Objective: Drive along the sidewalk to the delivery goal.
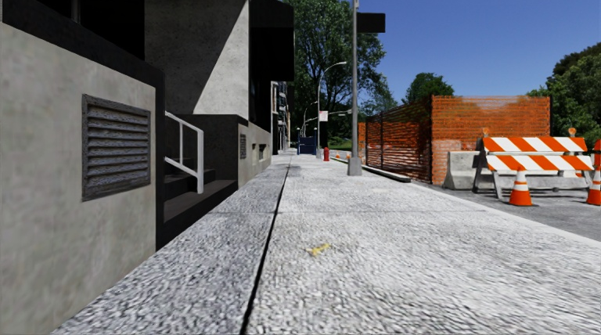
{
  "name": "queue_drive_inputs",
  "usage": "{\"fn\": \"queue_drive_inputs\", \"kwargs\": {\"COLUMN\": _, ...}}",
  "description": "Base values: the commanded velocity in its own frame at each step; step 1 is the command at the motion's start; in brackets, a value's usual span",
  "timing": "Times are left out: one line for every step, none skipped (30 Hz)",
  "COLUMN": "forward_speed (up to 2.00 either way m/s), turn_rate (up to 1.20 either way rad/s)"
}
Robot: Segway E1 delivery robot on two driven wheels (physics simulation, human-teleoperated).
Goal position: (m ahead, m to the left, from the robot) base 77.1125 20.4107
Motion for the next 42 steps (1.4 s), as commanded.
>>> {"fn": "queue_drive_inputs", "kwargs": {"forward_speed": 2.00, "turn_rate": 0.00}}
{"fn": "queue_drive_inputs", "kwargs": {"forward_speed": 2.00, "turn_rate": 0.00}}
{"fn": "queue_drive_inputs", "kwargs": {"forward_speed": 2.00, "turn_rate": 0.00}}
{"fn": "queue_drive_inputs", "kwargs": {"forward_speed": 2.00, "turn_rate": 0.00}}
{"fn": "queue_drive_inputs", "kwargs": {"forward_speed": 2.00, "turn_rate": 0.00}}
{"fn": "queue_drive_inputs", "kwargs": {"forward_speed": 2.00, "turn_rate": 0.00}}
{"fn": "queue_drive_inputs", "kwargs": {"forward_speed": 2.00, "turn_rate": 0.00}}
{"fn": "queue_drive_inputs", "kwargs": {"forward_speed": 2.00, "turn_rate": 0.00}}
{"fn": "queue_drive_inputs", "kwargs": {"forward_speed": 2.00, "turn_rate": 0.00}}
{"fn": "queue_drive_inputs", "kwargs": {"forward_speed": 2.00, "turn_rate": 0.00}}
{"fn": "queue_drive_inputs", "kwargs": {"forward_speed": 2.00, "turn_rate": 0.00}}
{"fn": "queue_drive_inputs", "kwargs": {"forward_speed": 2.00, "turn_rate": 0.00}}
{"fn": "queue_drive_inputs", "kwargs": {"forward_speed": 2.00, "turn_rate": 0.00}}
{"fn": "queue_drive_inputs", "kwargs": {"forward_speed": 2.00, "turn_rate": 0.00}}
{"fn": "queue_drive_inputs", "kwargs": {"forward_speed": 2.00, "turn_rate": 0.00}}
{"fn": "queue_drive_inputs", "kwargs": {"forward_speed": 2.00, "turn_rate": 0.00}}
{"fn": "queue_drive_inputs", "kwargs": {"forward_speed": 2.00, "turn_rate": 0.00}}
{"fn": "queue_drive_inputs", "kwargs": {"forward_speed": 2.00, "turn_rate": 0.00}}
{"fn": "queue_drive_inputs", "kwargs": {"forward_speed": 2.00, "turn_rate": 0.00}}
{"fn": "queue_drive_inputs", "kwargs": {"forward_speed": 2.00, "turn_rate": 0.00}}
{"fn": "queue_drive_inputs", "kwargs": {"forward_speed": 2.00, "turn_rate": 0.00}}
{"fn": "queue_drive_inputs", "kwargs": {"forward_speed": 2.00, "turn_rate": 0.00}}
{"fn": "queue_drive_inputs", "kwargs": {"forward_speed": 2.00, "turn_rate": 0.00}}
{"fn": "queue_drive_inputs", "kwargs": {"forward_speed": 2.00, "turn_rate": 0.00}}
{"fn": "queue_drive_inputs", "kwargs": {"forward_speed": 2.00, "turn_rate": 0.00}}
{"fn": "queue_drive_inputs", "kwargs": {"forward_speed": 2.00, "turn_rate": 0.00}}
{"fn": "queue_drive_inputs", "kwargs": {"forward_speed": 2.00, "turn_rate": 0.00}}
{"fn": "queue_drive_inputs", "kwargs": {"forward_speed": 2.00, "turn_rate": 0.00}}
{"fn": "queue_drive_inputs", "kwargs": {"forward_speed": 2.00, "turn_rate": 0.00}}
{"fn": "queue_drive_inputs", "kwargs": {"forward_speed": 2.00, "turn_rate": 0.00}}
{"fn": "queue_drive_inputs", "kwargs": {"forward_speed": 2.00, "turn_rate": 0.00}}
{"fn": "queue_drive_inputs", "kwargs": {"forward_speed": 2.00, "turn_rate": 0.00}}
{"fn": "queue_drive_inputs", "kwargs": {"forward_speed": 2.00, "turn_rate": 0.00}}
{"fn": "queue_drive_inputs", "kwargs": {"forward_speed": 2.00, "turn_rate": 0.00}}
{"fn": "queue_drive_inputs", "kwargs": {"forward_speed": 2.00, "turn_rate": 0.00}}
{"fn": "queue_drive_inputs", "kwargs": {"forward_speed": 2.00, "turn_rate": 0.00}}
{"fn": "queue_drive_inputs", "kwargs": {"forward_speed": 2.00, "turn_rate": 0.00}}
{"fn": "queue_drive_inputs", "kwargs": {"forward_speed": 2.00, "turn_rate": 0.00}}
{"fn": "queue_drive_inputs", "kwargs": {"forward_speed": 2.00, "turn_rate": 0.00}}
{"fn": "queue_drive_inputs", "kwargs": {"forward_speed": 2.00, "turn_rate": 0.00}}
{"fn": "queue_drive_inputs", "kwargs": {"forward_speed": 2.00, "turn_rate": 0.00}}
{"fn": "queue_drive_inputs", "kwargs": {"forward_speed": 2.00, "turn_rate": 0.00}}
